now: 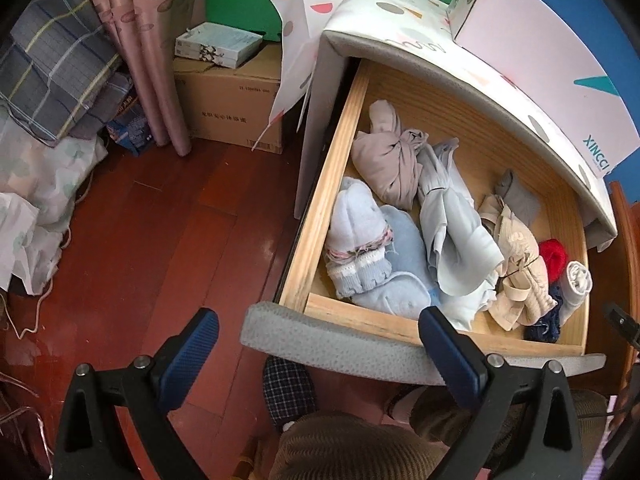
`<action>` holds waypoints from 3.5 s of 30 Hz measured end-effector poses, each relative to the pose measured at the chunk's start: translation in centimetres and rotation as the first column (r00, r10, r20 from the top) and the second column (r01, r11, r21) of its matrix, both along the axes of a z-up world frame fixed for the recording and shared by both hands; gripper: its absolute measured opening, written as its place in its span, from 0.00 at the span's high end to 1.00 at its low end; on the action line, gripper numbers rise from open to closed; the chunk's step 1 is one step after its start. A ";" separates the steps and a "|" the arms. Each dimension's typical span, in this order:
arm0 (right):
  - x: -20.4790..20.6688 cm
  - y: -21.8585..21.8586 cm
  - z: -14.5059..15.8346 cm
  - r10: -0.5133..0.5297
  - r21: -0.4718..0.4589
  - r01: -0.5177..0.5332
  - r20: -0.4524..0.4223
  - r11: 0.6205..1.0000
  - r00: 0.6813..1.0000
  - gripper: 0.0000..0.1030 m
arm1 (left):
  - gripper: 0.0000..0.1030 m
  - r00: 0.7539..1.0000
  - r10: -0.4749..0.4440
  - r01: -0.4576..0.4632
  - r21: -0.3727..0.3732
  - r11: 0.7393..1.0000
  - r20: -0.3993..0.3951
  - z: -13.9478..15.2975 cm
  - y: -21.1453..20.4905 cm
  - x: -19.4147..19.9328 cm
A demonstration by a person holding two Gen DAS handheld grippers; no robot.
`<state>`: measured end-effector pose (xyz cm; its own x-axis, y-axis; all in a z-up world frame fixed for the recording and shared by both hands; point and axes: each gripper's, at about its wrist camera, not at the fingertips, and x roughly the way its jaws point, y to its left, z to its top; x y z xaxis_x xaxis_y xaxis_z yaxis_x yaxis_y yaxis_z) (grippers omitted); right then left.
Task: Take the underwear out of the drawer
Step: 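Reach into the drawer and grasp the white rolled sock with the right gripper, then grasp the pale blue-grey garment with the left gripper and lift it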
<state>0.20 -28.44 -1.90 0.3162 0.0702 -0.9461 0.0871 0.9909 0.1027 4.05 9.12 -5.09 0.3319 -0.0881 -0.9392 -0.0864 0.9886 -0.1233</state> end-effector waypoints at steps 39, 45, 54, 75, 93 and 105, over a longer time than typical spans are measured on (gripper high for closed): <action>5.8 3.4 -6.0 0.361 -0.225 -0.391 -0.163 0.893 0.918 0.51 | 0.02 0.979 -0.179 0.166 0.130 0.978 0.096 4.7 -5.3 2.9; 6.1 4.6 -7.5 0.363 -0.306 -0.402 -0.177 0.863 0.915 0.54 | 0.02 0.975 -0.207 0.197 0.124 0.973 0.081 4.3 -6.8 4.4; 5.3 2.5 -5.5 0.314 -0.288 -0.336 -0.122 0.897 0.942 0.64 | 0.02 0.960 -0.276 0.269 0.099 0.958 0.056 3.7 -9.7 7.0; 2.2 -0.6 4.4 0.099 0.115 -0.094 -0.041 0.989 0.994 0.64 | 0.02 0.960 -0.247 0.249 0.001 0.968 -0.132 -1.5 -12.0 11.3; 3.7 5.5 -6.0 0.060 -0.029 -0.065 -0.140 0.997 0.988 0.63 | 0.56 0.943 -0.277 0.286 0.027 0.958 -0.183 -5.5 -14.2 10.7; 5.0 5.4 -8.1 0.059 -0.006 -0.062 -0.227 0.998 0.972 0.56 | 0.63 0.953 -0.280 0.278 -0.030 0.960 -0.114 -2.3 -12.6 8.9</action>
<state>5.21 -23.06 -10.04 0.0893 0.0696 -0.9936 0.0460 0.9962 0.0739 12.92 -3.48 -7.37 0.1808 -0.1747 -0.9679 0.1779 0.9737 -0.1425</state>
